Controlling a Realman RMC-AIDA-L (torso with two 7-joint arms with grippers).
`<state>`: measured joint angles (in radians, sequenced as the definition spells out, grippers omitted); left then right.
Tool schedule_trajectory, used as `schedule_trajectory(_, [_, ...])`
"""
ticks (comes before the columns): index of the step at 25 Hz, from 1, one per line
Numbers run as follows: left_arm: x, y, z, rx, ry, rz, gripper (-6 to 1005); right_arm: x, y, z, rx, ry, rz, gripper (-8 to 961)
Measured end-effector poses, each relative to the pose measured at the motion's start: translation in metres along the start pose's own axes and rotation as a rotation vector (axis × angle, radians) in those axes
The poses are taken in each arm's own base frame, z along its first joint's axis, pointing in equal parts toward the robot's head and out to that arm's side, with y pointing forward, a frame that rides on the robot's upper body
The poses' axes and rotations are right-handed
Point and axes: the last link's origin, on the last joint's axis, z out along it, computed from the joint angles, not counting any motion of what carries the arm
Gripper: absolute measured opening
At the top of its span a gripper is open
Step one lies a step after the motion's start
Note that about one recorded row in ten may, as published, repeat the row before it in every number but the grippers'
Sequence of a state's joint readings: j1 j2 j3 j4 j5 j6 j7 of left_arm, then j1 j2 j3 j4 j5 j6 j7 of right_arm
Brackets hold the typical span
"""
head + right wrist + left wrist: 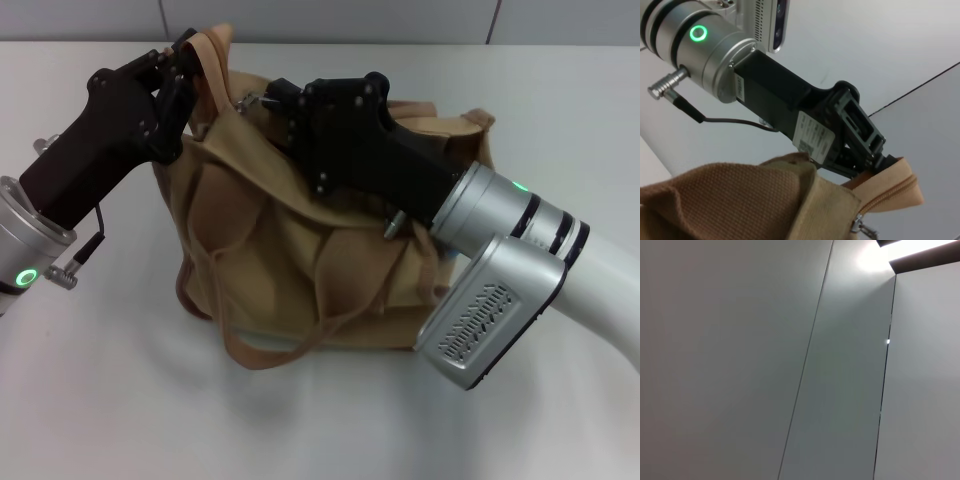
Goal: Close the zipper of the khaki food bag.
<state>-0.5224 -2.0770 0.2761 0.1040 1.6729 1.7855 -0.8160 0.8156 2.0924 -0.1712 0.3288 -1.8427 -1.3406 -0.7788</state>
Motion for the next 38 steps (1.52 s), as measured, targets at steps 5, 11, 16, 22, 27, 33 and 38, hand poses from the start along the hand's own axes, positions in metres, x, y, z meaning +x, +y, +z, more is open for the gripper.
schedule_trajectory(5, [-0.001, 0.000, -0.003, 0.008, -0.003, -0.001, 33, 0.001, 0.002, -0.004, 0.002, 0.012, 0.007, 78])
schedule_trajectory(11, [-0.001, -0.005, -0.019, 0.082, -0.009, 0.015, 33, 0.003, 0.005, -0.014, 0.019, 0.039, 0.031, 6])
schedule_trajectory(16, [0.000, -0.019, -0.040, 0.216, -0.017, 0.041, 33, 0.006, 0.008, -0.025, 0.047, 0.081, 0.053, 2])
schedule_trajectory(22, [0.000, -0.033, -0.058, 0.347, -0.037, 0.055, 33, 0.005, 0.009, -0.039, 0.087, 0.091, 0.102, 7])
schedule_trajectory(27, [0.002, -0.036, -0.065, 0.380, -0.036, 0.063, 34, 0.008, 0.002, -0.059, 0.142, 0.081, 0.172, 12])
schedule_trajectory(33, [0.002, -0.037, -0.066, 0.390, -0.037, 0.068, 41, 0.011, -0.004, -0.074, 0.175, 0.066, 0.237, 17])
schedule_trajectory(38, [0.003, -0.041, -0.069, 0.414, -0.041, 0.071, 50, 0.015, -0.003, -0.087, 0.183, 0.091, 0.264, 21])
